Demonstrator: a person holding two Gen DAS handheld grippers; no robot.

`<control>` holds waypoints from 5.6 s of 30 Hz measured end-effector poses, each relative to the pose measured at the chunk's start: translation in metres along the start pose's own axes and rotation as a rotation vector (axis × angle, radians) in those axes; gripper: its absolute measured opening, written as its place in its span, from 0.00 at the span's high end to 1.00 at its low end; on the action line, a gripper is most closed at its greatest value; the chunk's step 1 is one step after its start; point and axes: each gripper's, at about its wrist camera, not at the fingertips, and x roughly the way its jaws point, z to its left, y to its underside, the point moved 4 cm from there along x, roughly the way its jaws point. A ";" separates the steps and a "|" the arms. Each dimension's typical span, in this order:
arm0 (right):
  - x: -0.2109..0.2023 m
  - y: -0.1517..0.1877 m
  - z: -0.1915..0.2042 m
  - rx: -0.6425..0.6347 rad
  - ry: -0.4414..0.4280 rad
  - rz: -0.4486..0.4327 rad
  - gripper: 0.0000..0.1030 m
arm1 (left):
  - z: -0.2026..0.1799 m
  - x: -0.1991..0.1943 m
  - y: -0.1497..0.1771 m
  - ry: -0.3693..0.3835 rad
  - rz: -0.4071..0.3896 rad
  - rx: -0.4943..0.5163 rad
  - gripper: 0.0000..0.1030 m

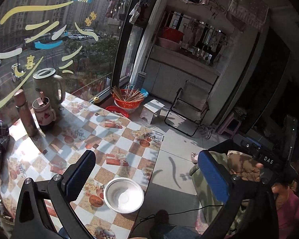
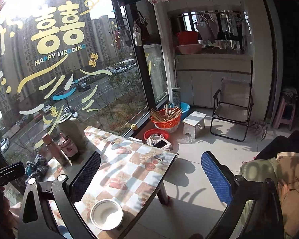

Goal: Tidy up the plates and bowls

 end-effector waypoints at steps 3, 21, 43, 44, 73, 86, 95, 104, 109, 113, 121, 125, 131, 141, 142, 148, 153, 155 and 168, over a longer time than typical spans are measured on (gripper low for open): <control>0.030 0.035 0.010 -0.032 0.014 0.181 0.01 | -0.014 0.010 0.017 -0.014 0.082 0.112 0.00; 0.035 0.090 -0.017 0.113 -0.042 0.408 0.01 | -0.104 0.043 0.071 0.169 0.366 0.408 0.00; 0.085 0.122 0.071 -0.063 -0.219 0.635 0.01 | 0.007 0.015 0.066 -0.016 0.297 0.011 0.00; 0.086 0.125 0.076 -0.075 -0.225 0.648 0.01 | 0.013 0.014 0.067 -0.022 0.295 -0.007 0.00; 0.162 0.148 0.077 -0.190 -0.115 0.935 0.01 | 0.098 0.064 0.108 -0.215 0.399 -0.305 0.00; 0.265 0.168 0.075 -0.458 0.001 1.055 0.01 | 0.134 0.166 0.167 -0.444 0.606 -0.421 0.00; 0.311 0.169 0.089 -0.620 -0.026 1.038 0.01 | 0.142 0.212 0.201 -0.517 0.698 -0.456 0.00; 0.335 0.188 0.087 -0.679 -0.072 1.079 0.01 | 0.159 0.222 0.228 -0.520 0.727 -0.551 0.00; 0.335 0.188 0.080 -0.678 -0.077 1.049 0.00 | 0.169 0.222 0.244 -0.465 0.745 -0.620 0.00; 0.339 0.187 0.077 -0.675 -0.071 1.045 0.00 | 0.171 0.222 0.249 -0.461 0.742 -0.632 0.00; 0.332 0.189 0.084 -0.696 -0.081 1.018 0.00 | 0.166 0.225 0.236 -0.443 0.771 -0.608 0.10; 0.321 0.189 0.089 -0.708 -0.110 1.004 0.13 | 0.159 0.227 0.228 -0.435 0.759 -0.602 0.18; 0.308 0.186 0.100 -0.678 -0.206 1.020 0.56 | 0.142 0.236 0.219 -0.418 0.765 -0.543 0.49; 0.299 0.190 0.098 -0.543 -0.210 1.071 0.76 | 0.132 0.236 0.219 -0.393 0.764 -0.552 0.68; 0.297 0.191 0.098 -0.537 -0.208 1.075 0.76 | 0.131 0.235 0.220 -0.398 0.764 -0.547 0.68; 0.286 0.205 0.096 -0.540 -0.210 1.088 0.76 | 0.117 0.230 0.233 -0.421 0.765 -0.540 0.67; 0.280 0.215 0.115 -0.576 -0.224 1.091 0.76 | 0.124 0.221 0.243 -0.442 0.761 -0.578 0.66; 0.278 0.220 0.123 -0.590 -0.230 1.095 0.76 | 0.129 0.214 0.251 -0.452 0.758 -0.588 0.65; 0.271 0.235 0.154 -0.639 -0.231 1.121 0.76 | 0.138 0.195 0.265 -0.462 0.742 -0.612 0.65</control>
